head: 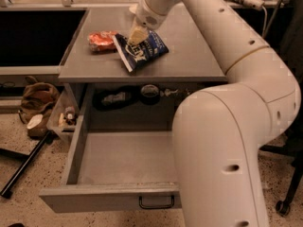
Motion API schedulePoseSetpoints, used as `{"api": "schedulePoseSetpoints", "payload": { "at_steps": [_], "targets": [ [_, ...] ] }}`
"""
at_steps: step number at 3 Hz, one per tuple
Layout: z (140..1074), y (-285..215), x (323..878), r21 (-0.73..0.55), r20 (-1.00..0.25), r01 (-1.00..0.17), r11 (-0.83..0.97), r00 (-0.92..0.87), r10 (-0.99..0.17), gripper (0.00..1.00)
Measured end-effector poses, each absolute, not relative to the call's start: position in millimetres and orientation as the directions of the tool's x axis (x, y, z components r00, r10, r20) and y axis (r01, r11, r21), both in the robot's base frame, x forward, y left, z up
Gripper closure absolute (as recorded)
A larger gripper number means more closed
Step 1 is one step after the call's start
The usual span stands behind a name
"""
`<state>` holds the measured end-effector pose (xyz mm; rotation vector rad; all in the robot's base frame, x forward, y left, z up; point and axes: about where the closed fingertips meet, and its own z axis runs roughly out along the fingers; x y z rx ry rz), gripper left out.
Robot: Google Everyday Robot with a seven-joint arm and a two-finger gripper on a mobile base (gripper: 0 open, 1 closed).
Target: Pick blue chip bag from top drawer and place on counter
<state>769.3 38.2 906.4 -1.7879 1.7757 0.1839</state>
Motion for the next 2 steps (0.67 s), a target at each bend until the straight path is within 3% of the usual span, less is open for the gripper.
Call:
{"api": "schedulePoseSetpoints", "payload": {
  "at_steps": [1,2],
  "targets": [
    [863.0,36.7,771.0,-0.183,-0.589,-0.98,0.075,0.048,-0.807,1.0],
    [868.1,36.7,771.0,-0.184,-0.589,-0.98,0.075,0.048,-0.807,0.83]
  ]
}}
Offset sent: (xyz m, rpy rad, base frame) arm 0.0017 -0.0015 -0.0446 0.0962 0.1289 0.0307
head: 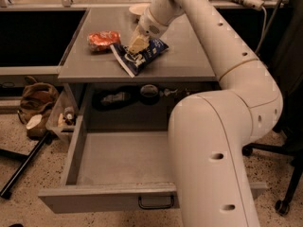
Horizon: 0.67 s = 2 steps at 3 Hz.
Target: Pick blue chip bag from top drawer and place on counter
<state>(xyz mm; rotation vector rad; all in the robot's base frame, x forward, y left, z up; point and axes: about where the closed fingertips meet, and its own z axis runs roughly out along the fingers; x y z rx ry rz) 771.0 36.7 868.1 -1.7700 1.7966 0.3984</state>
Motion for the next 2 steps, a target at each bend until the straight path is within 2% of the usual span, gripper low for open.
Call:
{"api": "schedulePoseSetpoints", "payload": {
  "at_steps": [2],
  "targets": [
    [868.1,36.7,771.0,-0.184,-0.589,-0.98,0.075,0.048,-0.807,0.35]
  ]
}}
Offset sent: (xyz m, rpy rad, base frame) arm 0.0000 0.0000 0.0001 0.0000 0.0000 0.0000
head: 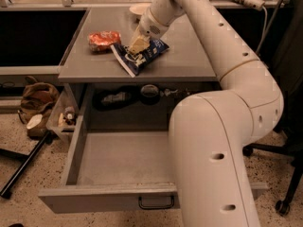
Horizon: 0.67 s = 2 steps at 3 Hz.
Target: Pick blue chip bag from top drawer and place on counter
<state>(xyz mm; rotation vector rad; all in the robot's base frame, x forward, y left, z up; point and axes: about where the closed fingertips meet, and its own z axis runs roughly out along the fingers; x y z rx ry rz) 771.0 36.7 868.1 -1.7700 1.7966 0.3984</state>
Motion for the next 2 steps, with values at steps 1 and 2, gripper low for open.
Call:
{"api": "schedulePoseSetpoints", "payload": {
  "at_steps": [1,2],
  "targets": [
    [868.1,36.7,771.0,-0.183,-0.589,-0.98,0.075,0.048,-0.807,0.11],
    [868.1,36.8,771.0,-0.183,-0.589,-0.98,0.075,0.048,-0.807,0.0]
  ]
}}
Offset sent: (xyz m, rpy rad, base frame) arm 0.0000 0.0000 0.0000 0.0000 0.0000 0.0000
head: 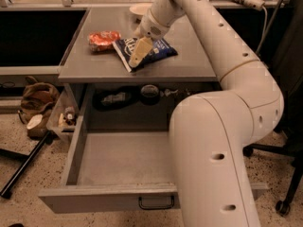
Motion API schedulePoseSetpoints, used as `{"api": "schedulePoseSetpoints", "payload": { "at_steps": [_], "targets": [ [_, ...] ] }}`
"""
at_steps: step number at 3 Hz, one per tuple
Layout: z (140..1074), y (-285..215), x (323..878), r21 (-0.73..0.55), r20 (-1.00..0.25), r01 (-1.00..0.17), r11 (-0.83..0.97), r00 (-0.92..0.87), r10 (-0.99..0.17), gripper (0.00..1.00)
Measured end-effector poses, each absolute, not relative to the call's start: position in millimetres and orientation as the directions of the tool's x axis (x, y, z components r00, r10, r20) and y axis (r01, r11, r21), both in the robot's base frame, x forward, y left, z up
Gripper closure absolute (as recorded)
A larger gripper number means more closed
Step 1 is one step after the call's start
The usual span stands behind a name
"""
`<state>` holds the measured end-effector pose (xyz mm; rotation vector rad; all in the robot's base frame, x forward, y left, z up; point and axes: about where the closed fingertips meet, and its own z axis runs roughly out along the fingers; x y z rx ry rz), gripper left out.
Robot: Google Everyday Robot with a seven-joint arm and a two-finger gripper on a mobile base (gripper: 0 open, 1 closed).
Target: Pick blue chip bag from top drawer and place on counter
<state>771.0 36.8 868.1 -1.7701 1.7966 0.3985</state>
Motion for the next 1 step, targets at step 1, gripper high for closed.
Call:
{"api": "schedulePoseSetpoints", "payload": {
  "at_steps": [1],
  "targets": [
    [868.1,36.8,771.0,-0.183,-0.589,-0.98,0.075,0.048,-0.807,0.0]
  ]
}}
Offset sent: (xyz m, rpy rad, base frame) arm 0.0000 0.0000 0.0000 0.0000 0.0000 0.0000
